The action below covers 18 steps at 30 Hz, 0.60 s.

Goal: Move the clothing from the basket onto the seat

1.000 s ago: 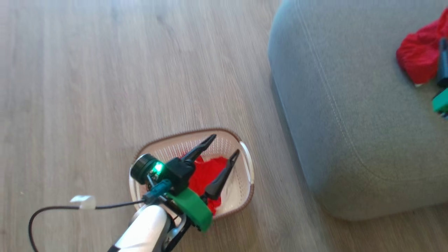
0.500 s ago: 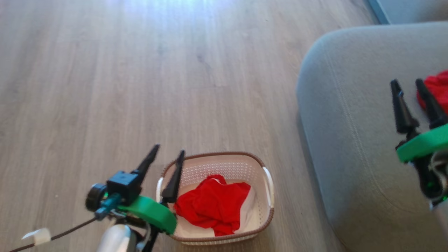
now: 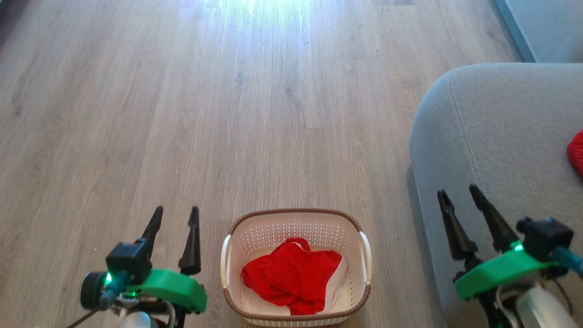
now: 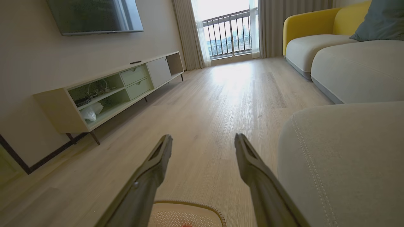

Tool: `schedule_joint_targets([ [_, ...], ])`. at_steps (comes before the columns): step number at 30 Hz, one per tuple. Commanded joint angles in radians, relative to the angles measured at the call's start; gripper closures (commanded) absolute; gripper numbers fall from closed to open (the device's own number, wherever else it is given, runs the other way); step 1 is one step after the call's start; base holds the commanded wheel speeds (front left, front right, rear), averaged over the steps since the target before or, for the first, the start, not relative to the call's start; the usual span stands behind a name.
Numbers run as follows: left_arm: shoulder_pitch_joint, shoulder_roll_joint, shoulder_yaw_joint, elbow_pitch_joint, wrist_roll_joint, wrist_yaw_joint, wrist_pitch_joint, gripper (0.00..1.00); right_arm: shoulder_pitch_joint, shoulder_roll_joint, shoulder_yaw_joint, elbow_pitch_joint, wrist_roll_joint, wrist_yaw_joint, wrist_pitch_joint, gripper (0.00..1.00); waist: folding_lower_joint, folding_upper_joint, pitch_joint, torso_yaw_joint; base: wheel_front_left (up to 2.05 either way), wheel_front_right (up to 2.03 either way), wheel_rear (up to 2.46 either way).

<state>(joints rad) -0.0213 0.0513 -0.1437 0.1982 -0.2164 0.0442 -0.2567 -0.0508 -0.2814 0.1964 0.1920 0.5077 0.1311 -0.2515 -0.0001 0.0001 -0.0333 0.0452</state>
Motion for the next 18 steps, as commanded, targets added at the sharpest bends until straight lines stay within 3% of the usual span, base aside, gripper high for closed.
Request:
schedule_joint_targets([
  [1, -0.027, -0.001, 0.04, -0.03, -0.008, 0.013, -0.005, 0.0, 0.0, 0.007, -0.013, -0.032, -0.015, 0.0, -0.01, 0.0, 0.0001, -0.0001, -0.004, -0.001, 0.0, 0.0, 0.0],
  [8, 0.0, -0.001, 0.026, -0.015, -0.023, 0.03, -0.005, 0.0, 0.061, 0.08, -0.075, -0.03, -0.076, 0.0, -0.01, 0.0, 0.0001, -0.0001, -0.007, 0.002, 0.0, 0.0, 0.0],
  [18, 0.009, -0.001, 0.022, -0.001, -0.047, 0.03, -0.005, 0.0, 0.077, 0.119, -0.101, -0.013, -0.108, 0.0, -0.01, 0.0, 0.0001, -0.0001, -0.001, 0.0, 0.0, 0.0, 0.0],
])
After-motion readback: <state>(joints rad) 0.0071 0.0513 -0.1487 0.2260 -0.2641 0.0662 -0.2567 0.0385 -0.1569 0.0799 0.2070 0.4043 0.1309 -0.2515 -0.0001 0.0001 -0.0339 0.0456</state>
